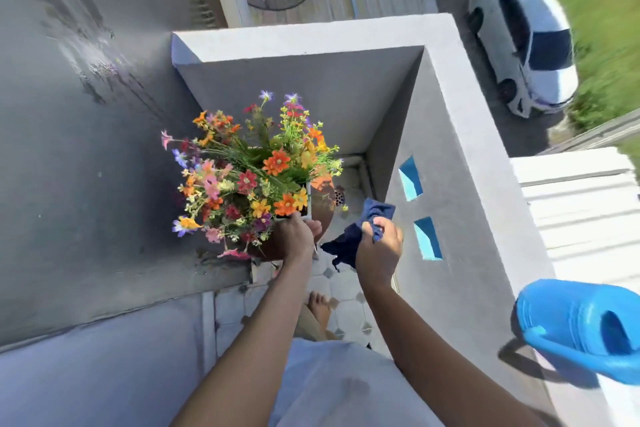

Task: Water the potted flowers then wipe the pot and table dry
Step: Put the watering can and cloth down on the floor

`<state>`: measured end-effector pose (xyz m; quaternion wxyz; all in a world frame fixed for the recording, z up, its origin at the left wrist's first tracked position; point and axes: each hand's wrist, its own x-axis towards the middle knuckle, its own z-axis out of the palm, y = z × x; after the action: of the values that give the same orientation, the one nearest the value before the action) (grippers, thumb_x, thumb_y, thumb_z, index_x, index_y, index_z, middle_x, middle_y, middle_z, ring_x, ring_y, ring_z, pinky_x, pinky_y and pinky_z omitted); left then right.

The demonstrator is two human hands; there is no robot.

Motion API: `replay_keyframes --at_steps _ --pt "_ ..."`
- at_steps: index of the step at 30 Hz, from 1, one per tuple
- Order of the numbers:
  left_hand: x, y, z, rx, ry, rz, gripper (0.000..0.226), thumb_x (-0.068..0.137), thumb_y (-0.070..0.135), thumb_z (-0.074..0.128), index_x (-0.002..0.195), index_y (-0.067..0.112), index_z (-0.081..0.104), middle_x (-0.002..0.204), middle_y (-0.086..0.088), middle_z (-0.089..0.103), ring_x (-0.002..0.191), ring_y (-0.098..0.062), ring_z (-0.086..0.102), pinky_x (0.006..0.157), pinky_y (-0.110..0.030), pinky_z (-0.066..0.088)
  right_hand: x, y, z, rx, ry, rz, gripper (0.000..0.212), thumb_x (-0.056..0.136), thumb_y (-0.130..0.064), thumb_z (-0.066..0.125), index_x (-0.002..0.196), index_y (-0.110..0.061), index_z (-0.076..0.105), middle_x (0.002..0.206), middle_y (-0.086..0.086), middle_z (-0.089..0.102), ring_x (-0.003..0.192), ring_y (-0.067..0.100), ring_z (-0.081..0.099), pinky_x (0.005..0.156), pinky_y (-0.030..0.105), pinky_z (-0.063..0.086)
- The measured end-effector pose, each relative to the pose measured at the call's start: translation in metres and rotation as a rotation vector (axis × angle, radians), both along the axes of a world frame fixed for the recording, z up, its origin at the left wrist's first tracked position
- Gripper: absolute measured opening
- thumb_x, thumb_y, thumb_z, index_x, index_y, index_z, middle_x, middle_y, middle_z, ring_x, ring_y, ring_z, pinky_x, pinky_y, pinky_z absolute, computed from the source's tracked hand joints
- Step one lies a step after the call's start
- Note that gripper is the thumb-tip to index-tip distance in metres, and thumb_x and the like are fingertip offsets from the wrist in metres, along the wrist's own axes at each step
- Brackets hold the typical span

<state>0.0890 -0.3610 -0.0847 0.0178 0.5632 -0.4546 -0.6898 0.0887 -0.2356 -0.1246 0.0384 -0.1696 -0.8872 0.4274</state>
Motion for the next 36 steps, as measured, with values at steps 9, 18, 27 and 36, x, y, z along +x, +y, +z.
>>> replay_keyframes --at_steps 9,18,27,36 --pt "-0.005 0.004 -0.009 0.124 -0.055 -0.069 0.035 0.094 0.000 0.026 0.077 0.004 0.056 0.104 -0.018 0.065 0.095 -0.026 0.062 0.086 -0.031 0.052 0.014 -0.001 0.035 -0.016 -0.021 0.001 0.016 0.092 -0.014 0.066 0.108 -0.011 0.066 0.109 0.009 0.060 0.092 0.014 0.054 0.084 0.024 0.047" --pt "-0.001 0.024 0.035 0.256 -0.031 -0.285 0.015 0.087 0.016 0.049 0.076 0.010 0.057 0.057 -0.004 0.063 0.048 -0.014 0.042 0.049 -0.026 0.034 0.037 0.017 0.104 -0.070 0.123 -0.194 0.020 0.092 -0.016 0.066 0.110 -0.008 0.066 0.110 0.006 0.059 0.096 0.019 0.057 0.083 0.017 0.043" --pt "-0.001 0.123 0.177 0.031 0.331 -0.731 0.014 0.085 0.023 0.052 0.076 0.017 0.061 0.062 0.001 0.055 0.040 -0.009 0.039 0.040 -0.016 0.025 0.068 0.129 0.229 -0.096 0.541 -0.452 0.016 0.090 -0.014 0.068 0.105 -0.010 0.066 0.107 0.004 0.060 0.094 0.006 0.055 0.085 0.006 0.043" --pt "0.047 0.286 0.218 0.402 0.434 -1.045 0.018 0.088 0.029 0.049 0.077 0.019 0.057 0.055 0.006 0.039 0.043 -0.009 0.031 0.042 -0.022 0.022 0.114 0.272 0.289 0.077 0.900 -0.715 0.014 0.087 0.004 0.068 0.098 -0.002 0.065 0.096 0.013 0.061 0.093 0.007 0.058 0.090 0.017 0.044"
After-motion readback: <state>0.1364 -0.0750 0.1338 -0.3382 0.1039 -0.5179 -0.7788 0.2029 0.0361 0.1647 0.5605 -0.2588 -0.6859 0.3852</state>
